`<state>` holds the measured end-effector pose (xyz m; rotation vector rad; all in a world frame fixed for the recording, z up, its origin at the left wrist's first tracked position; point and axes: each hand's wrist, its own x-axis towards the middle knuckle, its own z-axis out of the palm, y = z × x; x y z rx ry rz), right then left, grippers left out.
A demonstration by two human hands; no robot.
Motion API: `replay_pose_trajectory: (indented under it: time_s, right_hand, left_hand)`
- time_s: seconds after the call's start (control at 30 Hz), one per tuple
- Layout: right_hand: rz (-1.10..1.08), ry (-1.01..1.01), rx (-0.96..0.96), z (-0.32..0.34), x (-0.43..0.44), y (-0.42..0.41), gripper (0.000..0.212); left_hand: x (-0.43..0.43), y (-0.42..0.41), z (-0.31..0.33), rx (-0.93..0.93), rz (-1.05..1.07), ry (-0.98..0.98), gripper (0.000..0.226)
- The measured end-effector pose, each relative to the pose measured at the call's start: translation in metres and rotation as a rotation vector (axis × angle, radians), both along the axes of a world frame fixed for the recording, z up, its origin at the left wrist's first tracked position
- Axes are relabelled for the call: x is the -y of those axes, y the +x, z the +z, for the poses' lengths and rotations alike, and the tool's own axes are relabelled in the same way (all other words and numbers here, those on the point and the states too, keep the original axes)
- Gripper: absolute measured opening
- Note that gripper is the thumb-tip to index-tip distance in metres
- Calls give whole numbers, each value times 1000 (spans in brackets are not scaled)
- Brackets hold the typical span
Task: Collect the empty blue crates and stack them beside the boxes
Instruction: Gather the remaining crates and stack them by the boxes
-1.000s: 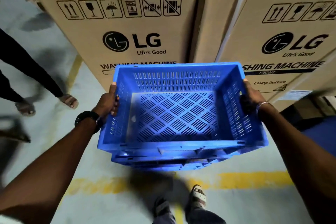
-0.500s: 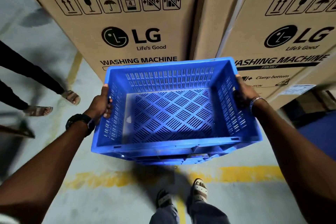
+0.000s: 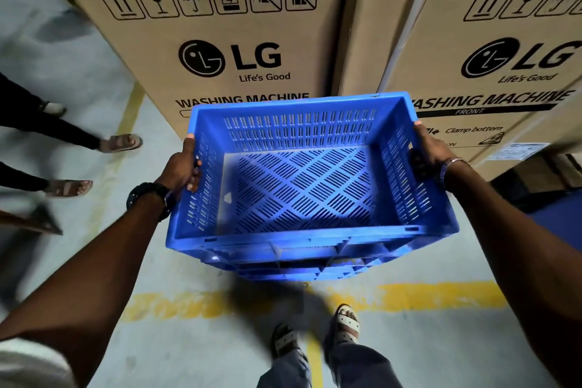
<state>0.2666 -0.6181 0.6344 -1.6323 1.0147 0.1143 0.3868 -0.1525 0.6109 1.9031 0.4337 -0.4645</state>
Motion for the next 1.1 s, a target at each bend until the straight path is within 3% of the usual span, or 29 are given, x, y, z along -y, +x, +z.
replay_pose_trajectory:
  time_s: [0.6,1.1]
  right_hand:
    - [-10,-47,-19,-8,-20,-9,67]
    - [-52,-91,41,-22,-17,-12,69]
  left_hand:
    - [-16,8,1,-39,-27,6,67]
    - [-14,-6,-4,92,20,92,72]
